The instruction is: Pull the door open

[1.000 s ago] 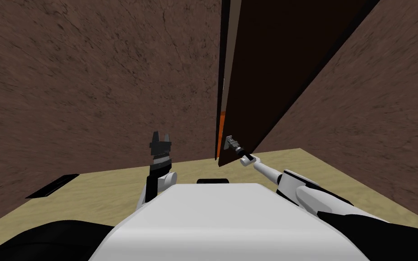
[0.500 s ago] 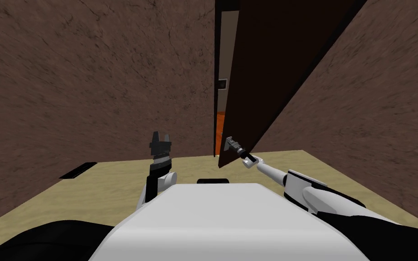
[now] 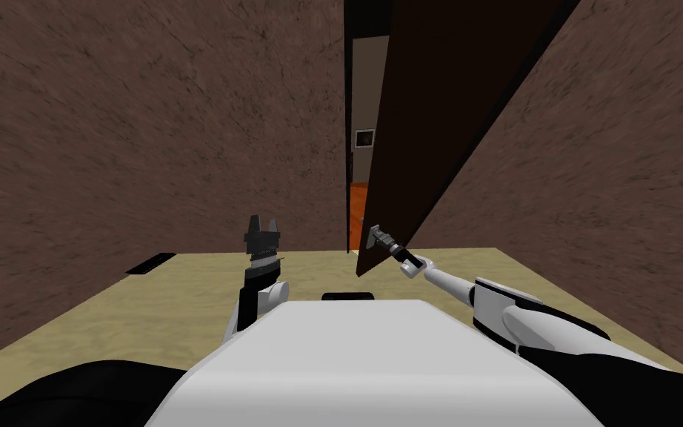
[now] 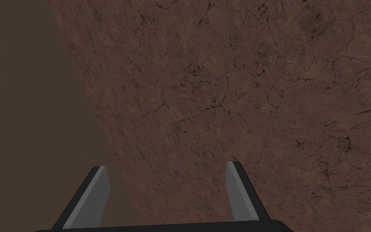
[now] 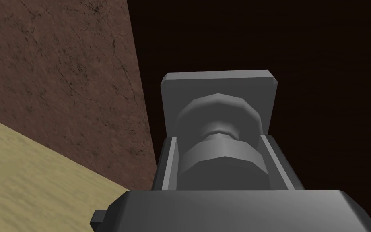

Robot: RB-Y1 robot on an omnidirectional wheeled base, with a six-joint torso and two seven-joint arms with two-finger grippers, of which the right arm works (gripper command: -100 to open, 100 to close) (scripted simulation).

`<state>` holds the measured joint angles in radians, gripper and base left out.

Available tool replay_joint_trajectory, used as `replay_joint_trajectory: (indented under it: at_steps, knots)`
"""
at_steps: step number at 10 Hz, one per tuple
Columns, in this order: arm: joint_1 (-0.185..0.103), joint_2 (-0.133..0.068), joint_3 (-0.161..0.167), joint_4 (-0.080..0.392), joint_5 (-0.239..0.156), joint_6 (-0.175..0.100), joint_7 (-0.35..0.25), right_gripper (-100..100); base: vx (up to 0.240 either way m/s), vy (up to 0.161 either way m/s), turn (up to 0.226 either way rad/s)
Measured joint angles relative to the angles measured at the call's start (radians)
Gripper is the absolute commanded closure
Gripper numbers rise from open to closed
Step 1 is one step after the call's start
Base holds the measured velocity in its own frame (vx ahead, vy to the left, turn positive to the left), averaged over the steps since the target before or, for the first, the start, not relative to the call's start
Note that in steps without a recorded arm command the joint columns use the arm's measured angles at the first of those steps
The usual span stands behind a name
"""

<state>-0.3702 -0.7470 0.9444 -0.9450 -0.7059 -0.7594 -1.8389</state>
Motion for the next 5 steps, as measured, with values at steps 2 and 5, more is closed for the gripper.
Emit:
replay_joint_trajectory:
  at_steps: [2,5]
  knots:
    - [-0.001,-0.027,0.036,-0.003,0.01,-0.038,-0.028,100,-0.163,-0.146,0.094]
    - [-0.001,-0.072,0.091,-0.016,0.024,-0.092,-0.071,100,-0.149,-0.179,0.085]
